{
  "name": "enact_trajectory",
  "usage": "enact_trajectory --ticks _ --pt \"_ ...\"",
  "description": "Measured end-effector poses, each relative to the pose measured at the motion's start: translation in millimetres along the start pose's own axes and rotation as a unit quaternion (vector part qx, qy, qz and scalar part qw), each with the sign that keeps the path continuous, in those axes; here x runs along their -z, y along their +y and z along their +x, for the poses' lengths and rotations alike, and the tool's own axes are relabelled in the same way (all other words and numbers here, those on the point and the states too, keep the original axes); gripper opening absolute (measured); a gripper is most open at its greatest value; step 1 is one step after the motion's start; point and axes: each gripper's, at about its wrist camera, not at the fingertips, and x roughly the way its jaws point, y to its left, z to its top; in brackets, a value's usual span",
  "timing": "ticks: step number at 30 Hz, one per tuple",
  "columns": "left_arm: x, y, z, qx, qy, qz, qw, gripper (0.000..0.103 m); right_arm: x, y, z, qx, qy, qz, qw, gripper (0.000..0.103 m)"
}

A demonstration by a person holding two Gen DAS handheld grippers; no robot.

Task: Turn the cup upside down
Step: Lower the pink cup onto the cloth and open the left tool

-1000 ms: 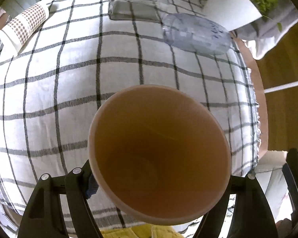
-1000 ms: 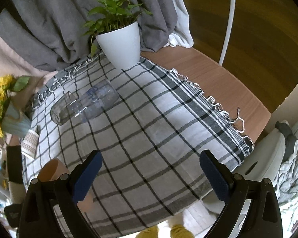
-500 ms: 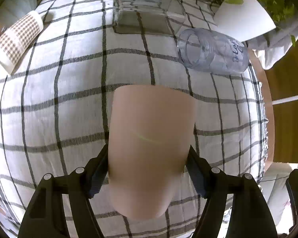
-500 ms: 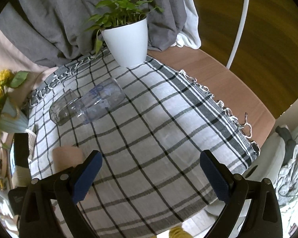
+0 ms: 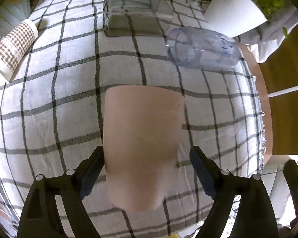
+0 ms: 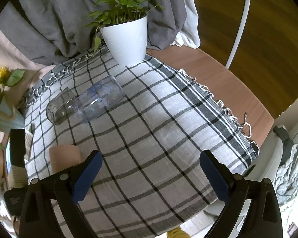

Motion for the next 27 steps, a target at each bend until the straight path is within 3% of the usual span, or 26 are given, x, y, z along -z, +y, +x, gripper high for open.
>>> enact_trajectory --ticks 3,11,19,27 --pt "10 -2 -19 0.008 -0.015 -0.002 0.9999 0.088 1 -1 -6 -0.003 -0.005 -0.004 1.0 0.099" --pt "39 2 -72 -0.04 -0.096 0.004 0.9946 0.092 7 3 -25 -0.032 -0.015 -0.016 0.999 0.099" --pt "77 43 -110 -0.135 -0.183 -0.01 0.9737 0.102 30 41 -28 -0.067 -0.007 -0.076 0.995 0.099" --pt "100 92 -105 -0.194 -0.197 -0.039 0.9603 0.102 58 92 -5 -0.096 0.029 -0.147 0.984 0.098"
